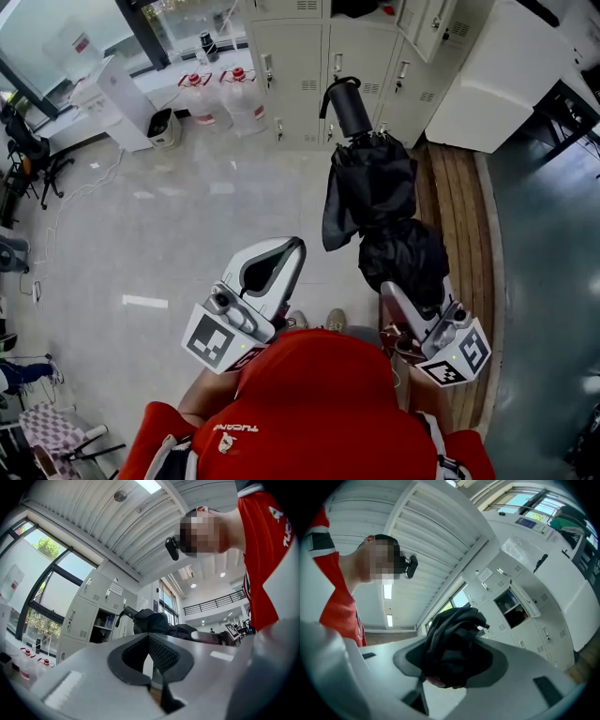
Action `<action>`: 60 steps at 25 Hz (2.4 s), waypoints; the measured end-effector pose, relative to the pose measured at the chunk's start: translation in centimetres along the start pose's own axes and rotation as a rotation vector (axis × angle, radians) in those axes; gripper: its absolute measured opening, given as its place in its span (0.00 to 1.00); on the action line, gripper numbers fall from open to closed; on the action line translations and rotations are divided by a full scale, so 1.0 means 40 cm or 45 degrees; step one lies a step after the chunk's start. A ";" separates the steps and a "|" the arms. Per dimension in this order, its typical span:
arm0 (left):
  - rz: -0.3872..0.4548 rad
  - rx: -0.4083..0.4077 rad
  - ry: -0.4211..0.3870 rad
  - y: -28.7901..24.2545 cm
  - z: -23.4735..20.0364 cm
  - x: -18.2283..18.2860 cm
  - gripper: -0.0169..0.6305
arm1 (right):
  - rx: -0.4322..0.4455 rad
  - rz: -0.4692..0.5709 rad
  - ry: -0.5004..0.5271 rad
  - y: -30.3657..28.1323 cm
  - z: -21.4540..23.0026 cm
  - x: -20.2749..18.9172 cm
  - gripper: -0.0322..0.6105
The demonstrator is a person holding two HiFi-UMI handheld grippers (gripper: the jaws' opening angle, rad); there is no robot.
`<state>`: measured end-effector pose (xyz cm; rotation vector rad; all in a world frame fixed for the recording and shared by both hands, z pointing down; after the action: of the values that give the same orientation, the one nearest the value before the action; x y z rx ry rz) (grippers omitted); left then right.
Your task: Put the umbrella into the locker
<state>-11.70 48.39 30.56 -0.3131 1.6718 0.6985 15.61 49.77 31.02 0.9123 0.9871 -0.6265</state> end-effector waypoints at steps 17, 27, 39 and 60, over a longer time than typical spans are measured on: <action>-0.054 0.022 0.025 -0.125 0.002 -0.043 0.03 | -0.126 0.004 -0.032 0.016 0.148 0.038 0.39; -0.076 0.066 0.025 -0.218 0.022 -0.089 0.03 | -0.146 -0.026 0.005 0.029 0.242 0.083 0.39; -0.085 0.148 0.012 -0.312 -0.010 -0.122 0.03 | -0.159 -0.016 -0.004 0.027 0.352 0.105 0.38; -0.072 -0.037 0.029 -0.662 -0.499 -0.135 0.03 | -0.355 0.055 0.080 -0.361 0.664 0.085 0.38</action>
<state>-11.44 14.81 30.14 -0.3887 1.6695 0.6794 16.94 19.41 29.45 0.7075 1.0780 -0.4131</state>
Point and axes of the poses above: the fingertips, and each gripper's own axes: y backward along the fingers, z to its right, x out of its top, the point moved 10 cm from there along y, backward along the fingers, and after that the axes turned 9 degrees about x, right-handed, at the moved point
